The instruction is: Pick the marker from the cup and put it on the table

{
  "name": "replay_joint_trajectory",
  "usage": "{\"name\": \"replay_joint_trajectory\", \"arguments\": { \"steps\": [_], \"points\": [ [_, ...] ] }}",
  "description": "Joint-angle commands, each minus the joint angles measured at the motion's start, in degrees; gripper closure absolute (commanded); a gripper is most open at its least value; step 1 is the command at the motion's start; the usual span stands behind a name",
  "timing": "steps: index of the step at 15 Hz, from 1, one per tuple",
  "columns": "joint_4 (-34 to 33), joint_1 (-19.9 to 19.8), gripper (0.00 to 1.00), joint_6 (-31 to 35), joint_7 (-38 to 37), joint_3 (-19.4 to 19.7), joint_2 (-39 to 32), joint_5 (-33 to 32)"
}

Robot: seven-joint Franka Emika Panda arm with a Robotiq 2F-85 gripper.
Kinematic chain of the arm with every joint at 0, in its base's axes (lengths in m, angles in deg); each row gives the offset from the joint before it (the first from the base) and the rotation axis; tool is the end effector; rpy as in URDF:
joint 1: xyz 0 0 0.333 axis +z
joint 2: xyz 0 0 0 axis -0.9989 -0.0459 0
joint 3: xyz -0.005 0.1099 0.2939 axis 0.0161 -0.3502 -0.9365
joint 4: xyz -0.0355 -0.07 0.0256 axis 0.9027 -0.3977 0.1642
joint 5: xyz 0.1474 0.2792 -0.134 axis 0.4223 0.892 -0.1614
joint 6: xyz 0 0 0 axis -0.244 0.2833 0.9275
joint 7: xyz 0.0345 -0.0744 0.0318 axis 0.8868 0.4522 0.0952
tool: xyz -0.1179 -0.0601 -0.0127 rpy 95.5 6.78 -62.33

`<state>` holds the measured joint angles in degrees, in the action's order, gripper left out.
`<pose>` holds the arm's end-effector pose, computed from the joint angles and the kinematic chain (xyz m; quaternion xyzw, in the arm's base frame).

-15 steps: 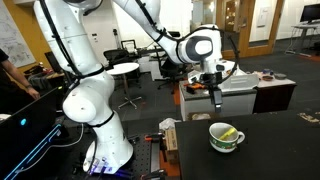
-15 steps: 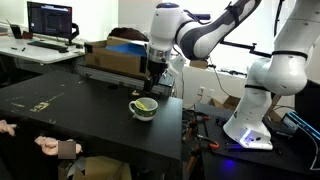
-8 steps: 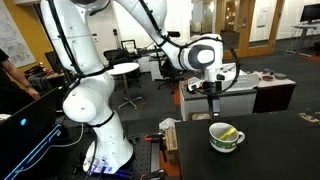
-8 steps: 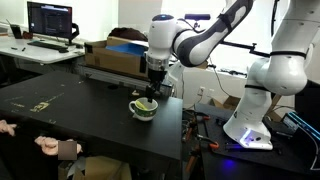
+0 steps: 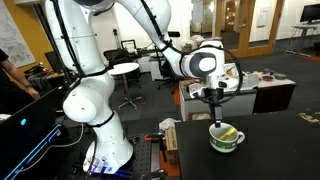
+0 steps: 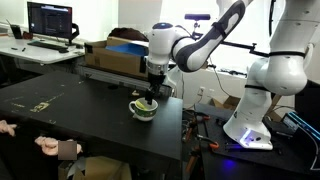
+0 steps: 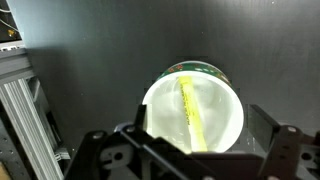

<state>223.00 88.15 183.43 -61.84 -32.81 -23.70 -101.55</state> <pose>0.4402 0.0403 0.2807 0.9899 -0.0886 0.0216 0.1085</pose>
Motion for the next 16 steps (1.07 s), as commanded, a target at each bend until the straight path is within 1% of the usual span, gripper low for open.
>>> {"name": "replay_joint_trajectory", "arguments": {
  "steps": [1,6,10,14,16],
  "points": [
    [0.0,1.0,0.0,3.5,0.6,2.3,-1.3,-3.7],
    [-0.9,1.7,0.0,5.0,0.7,3.6,-2.9,-8.1],
    [-4.0,1.2,0.0,4.6,5.7,4.2,-3.4,-6.0],
    [-6.6,1.2,0.0,4.1,9.0,4.8,-4.6,-4.2],
    [-7.3,1.3,0.0,3.5,10.8,4.7,-5.3,-2.2]
  ]
}}
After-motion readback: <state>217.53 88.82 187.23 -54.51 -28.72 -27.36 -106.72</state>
